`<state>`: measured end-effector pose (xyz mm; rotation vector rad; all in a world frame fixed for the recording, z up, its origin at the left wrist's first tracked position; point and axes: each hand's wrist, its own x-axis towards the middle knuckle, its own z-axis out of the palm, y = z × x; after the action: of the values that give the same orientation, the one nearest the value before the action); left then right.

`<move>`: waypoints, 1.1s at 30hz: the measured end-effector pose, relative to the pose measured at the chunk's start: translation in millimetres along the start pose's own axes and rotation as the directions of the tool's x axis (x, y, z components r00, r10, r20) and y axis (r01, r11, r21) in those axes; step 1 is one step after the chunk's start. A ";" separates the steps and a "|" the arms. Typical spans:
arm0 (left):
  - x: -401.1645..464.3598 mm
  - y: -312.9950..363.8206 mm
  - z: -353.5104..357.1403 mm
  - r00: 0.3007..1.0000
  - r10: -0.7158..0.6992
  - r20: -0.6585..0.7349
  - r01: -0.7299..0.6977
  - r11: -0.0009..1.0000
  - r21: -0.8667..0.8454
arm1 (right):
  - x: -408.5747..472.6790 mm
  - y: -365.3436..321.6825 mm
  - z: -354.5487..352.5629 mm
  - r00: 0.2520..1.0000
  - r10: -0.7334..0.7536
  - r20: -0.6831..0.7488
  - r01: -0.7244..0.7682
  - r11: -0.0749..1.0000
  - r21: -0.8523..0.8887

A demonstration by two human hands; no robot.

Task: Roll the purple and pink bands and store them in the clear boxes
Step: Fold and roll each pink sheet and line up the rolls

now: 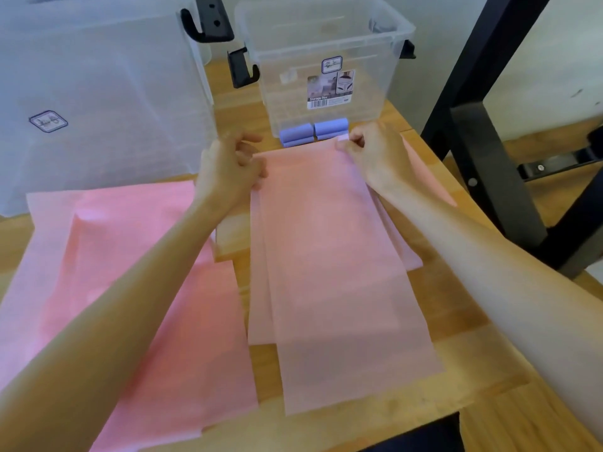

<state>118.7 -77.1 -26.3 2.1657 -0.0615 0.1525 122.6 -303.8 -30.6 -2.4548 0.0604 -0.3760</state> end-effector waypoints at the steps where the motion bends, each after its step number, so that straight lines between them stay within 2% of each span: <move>1: -2.4 1.5 -0.1 0.999 0.035 -0.021 -0.034 0.999 0.037 | -1.1 -1.8 -1.1 1.000 -0.001 -0.013 0.001 0.999 -0.042; 3: -11.6 5.7 -2.3 0.990 0.131 -0.053 -0.123 0.982 0.140 | -9.3 -4.3 -4.6 0.998 -0.035 -0.055 0.027 0.990 -0.138; 6: -35.6 10.3 -4.9 0.967 0.248 0.059 -0.255 0.948 0.192 | -34.6 -8.6 -10.0 0.974 -0.214 -0.081 0.199 0.966 -0.165; 8: -54.1 12.5 -4.3 0.949 0.266 0.168 -0.303 0.916 0.264 | -52.8 -9.6 -10.1 0.940 -0.340 0.019 0.339 0.928 -0.155; 10: -68.6 12.2 -0.4 0.935 0.225 0.275 -0.313 0.888 0.337 | -62.8 -5.9 -5.1 0.923 -0.361 0.132 0.381 0.905 -0.190; 14: -76.5 4.1 6.1 0.914 0.139 0.381 -0.309 0.846 0.434 | -69.0 -0.8 6.8 0.931 -0.334 0.145 0.358 0.913 -0.194; 21: -67.3 -1.2 7.0 0.913 0.155 0.377 -0.330 0.823 0.462 | -69.4 -5.1 10.3 0.948 -0.297 0.115 0.315 0.930 -0.191; 24: -78.7 3.1 0.9 0.916 0.178 0.359 -0.337 0.829 0.447 | -93.6 -5.1 -6.5 0.947 -0.315 0.062 0.320 0.944 -0.086; 27: -112.2 14.2 -8.8 0.892 0.267 0.365 -0.407 0.826 0.389 | -139.1 -2.7 -31.0 0.941 -0.337 0.021 0.334 0.940 0.074; 30: -163.0 21.6 -17.8 0.845 0.360 0.394 -0.487 0.824 0.290 | -189.4 -1.6 -56.2 0.946 -0.303 0.114 0.271 0.933 0.237; 33: -213.3 13.7 -21.4 0.844 0.342 0.414 -0.453 0.867 0.207 | -229.6 4.3 -75.0 0.931 -0.266 0.252 0.177 0.929 0.326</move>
<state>-95.9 -70.1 -31.4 2.4328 -0.7603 -0.0080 -118.3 -320.9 -35.1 -2.1919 -0.3808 -0.1030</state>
